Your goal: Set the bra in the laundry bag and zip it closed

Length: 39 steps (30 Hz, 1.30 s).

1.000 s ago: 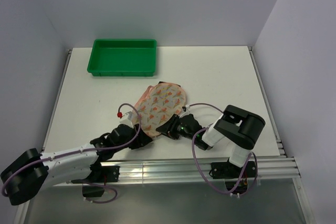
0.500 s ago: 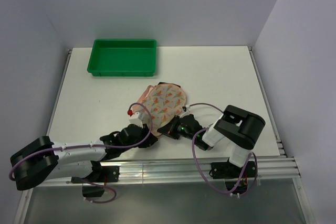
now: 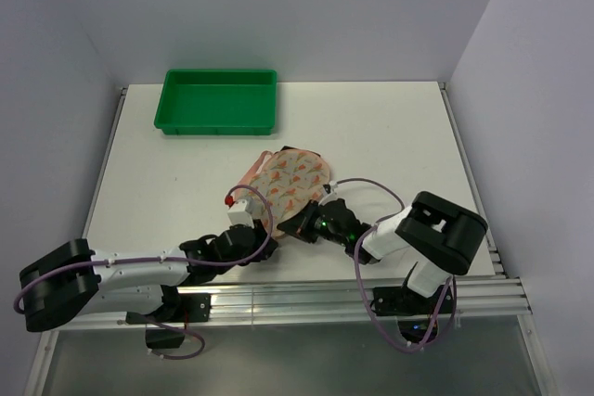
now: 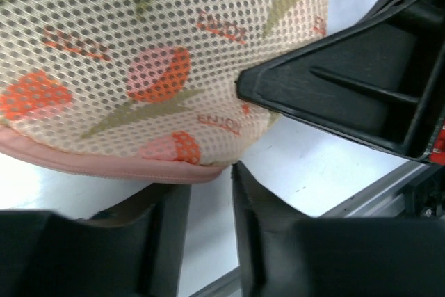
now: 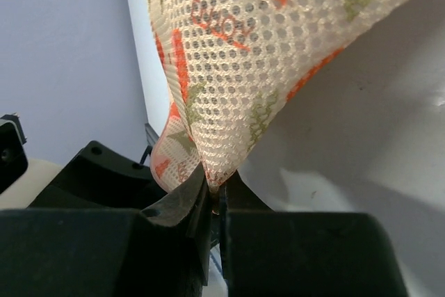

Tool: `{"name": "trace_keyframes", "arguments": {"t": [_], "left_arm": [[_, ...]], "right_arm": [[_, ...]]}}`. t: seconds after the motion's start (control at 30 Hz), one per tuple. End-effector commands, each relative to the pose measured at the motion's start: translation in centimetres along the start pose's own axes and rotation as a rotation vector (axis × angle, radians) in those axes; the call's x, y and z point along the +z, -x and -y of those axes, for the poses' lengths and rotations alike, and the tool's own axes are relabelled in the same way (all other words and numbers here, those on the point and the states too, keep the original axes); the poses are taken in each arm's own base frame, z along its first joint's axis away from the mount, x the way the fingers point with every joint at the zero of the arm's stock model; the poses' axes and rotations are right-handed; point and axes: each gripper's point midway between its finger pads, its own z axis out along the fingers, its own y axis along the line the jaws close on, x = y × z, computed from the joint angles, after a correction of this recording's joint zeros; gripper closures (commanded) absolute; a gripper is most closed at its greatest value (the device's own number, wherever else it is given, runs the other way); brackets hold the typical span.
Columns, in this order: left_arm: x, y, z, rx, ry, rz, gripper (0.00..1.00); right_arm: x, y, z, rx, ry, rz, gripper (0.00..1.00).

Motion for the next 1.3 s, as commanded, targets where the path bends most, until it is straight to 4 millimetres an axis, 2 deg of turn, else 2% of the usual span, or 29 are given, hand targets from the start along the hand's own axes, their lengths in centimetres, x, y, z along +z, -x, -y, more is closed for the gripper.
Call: {"name": "trace_keyframes", "arguments": {"t": [0.0,0.13,0.2,0.4,0.43,0.53,0.67,0.8,0.87,1.0,1.03,1.13,1.27], "left_arm": [[-0.2,1.4,0.3,-0.001,0.009,0.068,0.61],[-0.2,1.8,0.9,0.001,-0.013,0.09,0.47],[-0.1,2.1,1.3,0.004,-0.024,0.1,0.46],[0.5,2.4,2.2,0.027,-0.029,0.112,0.62],[0.5,2.5,2.4,0.029,-0.035,0.119,0.69],[0.6,2.7,2.8,0.029,-0.039,0.123,0.73],[0.8,2.5,2.9,0.034,-0.029,0.121,0.73],[0.9,2.3,3.2,0.042,-0.032,0.118,0.64],[0.9,2.3,3.2,0.045,-0.028,0.123,0.65],[0.8,2.5,3.1,0.049,-0.014,0.136,0.77],[0.8,2.6,3.1,0.049,-0.01,0.137,0.85],[0.8,2.6,2.8,0.049,0.009,0.138,0.96],[0.8,2.2,1.8,0.044,0.046,0.134,1.0]], "right_arm": [[0.0,0.4,-2.4,-0.021,0.038,0.009,1.0],[-0.1,0.4,-2.6,-0.018,0.043,0.007,1.0],[-0.1,0.3,-2.6,-0.015,0.045,0.005,1.0],[0.1,0.1,-2.5,-0.022,0.04,-0.006,1.0],[0.1,0.0,-2.4,-0.022,0.038,-0.008,1.0],[0.2,-0.1,-2.3,-0.022,0.038,-0.012,1.0],[0.4,-0.4,-2.0,-0.024,0.034,-0.023,1.0],[0.3,-0.6,-1.8,-0.02,0.033,-0.026,1.0],[0.3,-0.6,-1.8,-0.02,0.035,-0.028,1.0],[0.3,-0.6,-1.9,-0.025,0.038,-0.03,1.0],[0.3,-0.6,-1.9,-0.025,0.04,-0.029,1.0],[0.1,-0.6,-1.8,-0.022,0.041,-0.028,1.0],[-0.2,-0.5,-1.6,-0.021,0.038,-0.02,1.0]]}}
